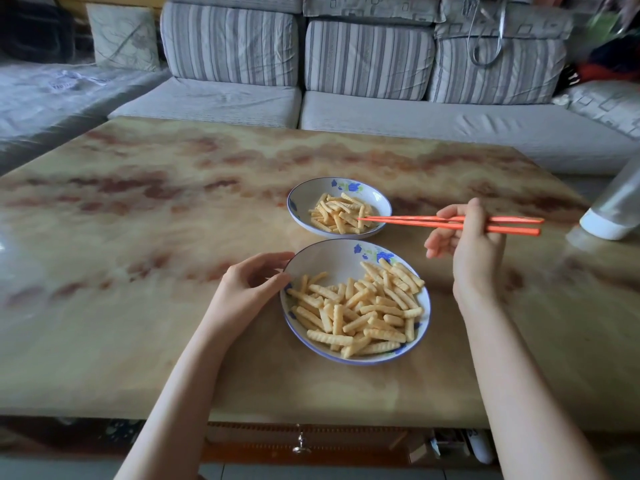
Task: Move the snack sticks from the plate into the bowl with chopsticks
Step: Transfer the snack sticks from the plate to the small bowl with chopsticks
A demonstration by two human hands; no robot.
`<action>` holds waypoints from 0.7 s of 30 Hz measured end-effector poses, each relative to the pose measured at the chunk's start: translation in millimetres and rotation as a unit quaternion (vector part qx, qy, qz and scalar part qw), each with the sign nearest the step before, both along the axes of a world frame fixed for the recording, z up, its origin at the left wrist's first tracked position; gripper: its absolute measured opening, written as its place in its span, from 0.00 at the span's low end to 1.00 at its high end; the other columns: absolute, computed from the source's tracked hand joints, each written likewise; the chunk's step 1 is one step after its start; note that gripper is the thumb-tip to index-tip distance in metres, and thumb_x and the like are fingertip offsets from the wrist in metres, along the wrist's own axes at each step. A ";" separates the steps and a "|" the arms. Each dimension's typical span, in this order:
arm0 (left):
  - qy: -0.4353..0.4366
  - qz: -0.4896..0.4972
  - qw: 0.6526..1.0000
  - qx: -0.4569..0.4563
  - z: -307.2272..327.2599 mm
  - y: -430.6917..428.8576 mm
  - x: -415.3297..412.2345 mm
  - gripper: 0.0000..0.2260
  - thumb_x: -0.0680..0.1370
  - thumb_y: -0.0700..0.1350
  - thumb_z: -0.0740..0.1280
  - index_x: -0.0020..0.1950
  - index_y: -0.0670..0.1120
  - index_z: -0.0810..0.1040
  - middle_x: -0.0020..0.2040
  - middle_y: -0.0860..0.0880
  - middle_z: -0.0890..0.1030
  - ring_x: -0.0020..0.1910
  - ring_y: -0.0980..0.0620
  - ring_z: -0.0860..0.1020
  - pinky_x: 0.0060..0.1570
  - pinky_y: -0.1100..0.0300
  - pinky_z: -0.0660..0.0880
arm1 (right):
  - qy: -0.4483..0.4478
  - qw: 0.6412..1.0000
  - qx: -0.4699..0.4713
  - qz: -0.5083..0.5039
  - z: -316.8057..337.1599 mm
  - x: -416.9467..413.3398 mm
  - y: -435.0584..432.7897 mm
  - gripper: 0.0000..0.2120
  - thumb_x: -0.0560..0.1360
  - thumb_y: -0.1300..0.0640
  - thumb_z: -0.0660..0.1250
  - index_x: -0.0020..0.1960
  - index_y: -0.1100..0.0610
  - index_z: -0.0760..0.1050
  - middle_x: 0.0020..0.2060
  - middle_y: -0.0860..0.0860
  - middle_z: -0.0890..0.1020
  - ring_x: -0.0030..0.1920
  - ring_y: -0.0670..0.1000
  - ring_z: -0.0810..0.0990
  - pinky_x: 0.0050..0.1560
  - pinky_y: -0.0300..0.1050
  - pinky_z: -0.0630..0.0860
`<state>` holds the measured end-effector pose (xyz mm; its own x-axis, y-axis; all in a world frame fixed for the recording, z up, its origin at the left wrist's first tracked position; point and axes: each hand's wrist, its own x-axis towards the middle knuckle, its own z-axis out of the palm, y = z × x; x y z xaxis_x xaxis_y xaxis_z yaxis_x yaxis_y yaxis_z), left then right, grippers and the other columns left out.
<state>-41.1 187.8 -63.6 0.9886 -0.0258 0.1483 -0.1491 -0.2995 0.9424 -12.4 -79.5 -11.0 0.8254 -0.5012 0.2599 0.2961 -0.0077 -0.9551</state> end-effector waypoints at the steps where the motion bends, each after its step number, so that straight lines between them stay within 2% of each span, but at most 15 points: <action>1: 0.000 -0.001 1.000 0.000 -0.1 -0.1 0.0 0.17 0.69 0.48 0.67 0.56 0.53 0.83 0.50 0.58 0.85 0.51 0.57 0.82 0.54 0.64 0.77 | 0.000 1.000 -0.005 0.001 -0.7 0.7 -0.7 0.21 0.83 0.53 0.50 0.38 0.59 0.73 0.19 0.52 0.76 0.18 0.51 0.71 0.23 0.38 0.69; 5: 0.000 -0.002 1.000 -0.002 -0.7 0.4 0.3 0.17 0.69 0.48 0.67 0.57 0.52 0.83 0.49 0.57 0.85 0.51 0.57 0.81 0.53 0.66 0.76 | -0.011 1.000 -0.002 -0.009 2.9 -1.6 -7.0 0.20 0.83 0.53 0.50 0.38 0.58 0.73 0.19 0.52 0.76 0.19 0.51 0.72 0.25 0.41 0.68; 9: -0.003 -0.003 1.000 -0.001 -1.0 1.0 0.6 0.17 0.69 0.48 0.67 0.57 0.53 0.83 0.49 0.57 0.85 0.50 0.57 0.82 0.53 0.66 0.76 | -0.005 1.000 -0.006 -0.006 18.9 -13.0 -17.8 0.20 0.82 0.55 0.50 0.36 0.58 0.71 0.17 0.52 0.74 0.18 0.51 0.70 0.22 0.37 0.65; 14: -0.009 -0.003 1.000 -0.004 -1.2 0.5 0.5 0.13 0.73 0.42 0.70 0.55 0.54 0.83 0.49 0.58 0.85 0.49 0.59 0.81 0.51 0.69 0.76 | 0.025 0.994 -0.078 0.073 42.7 -34.4 -30.0 0.20 0.82 0.54 0.51 0.36 0.60 0.71 0.17 0.53 0.72 0.17 0.53 0.67 0.21 0.38 0.62; 21: -0.008 -0.014 1.000 -0.017 -0.1 -0.5 -1.3 0.15 0.70 0.46 0.67 0.55 0.53 0.83 0.50 0.57 0.85 0.48 0.60 0.81 0.53 0.66 0.76 | 0.070 0.985 -0.119 0.099 46.2 -45.9 -25.8 0.21 0.82 0.53 0.52 0.35 0.59 0.71 0.17 0.54 0.72 0.16 0.52 0.66 0.20 0.34 0.58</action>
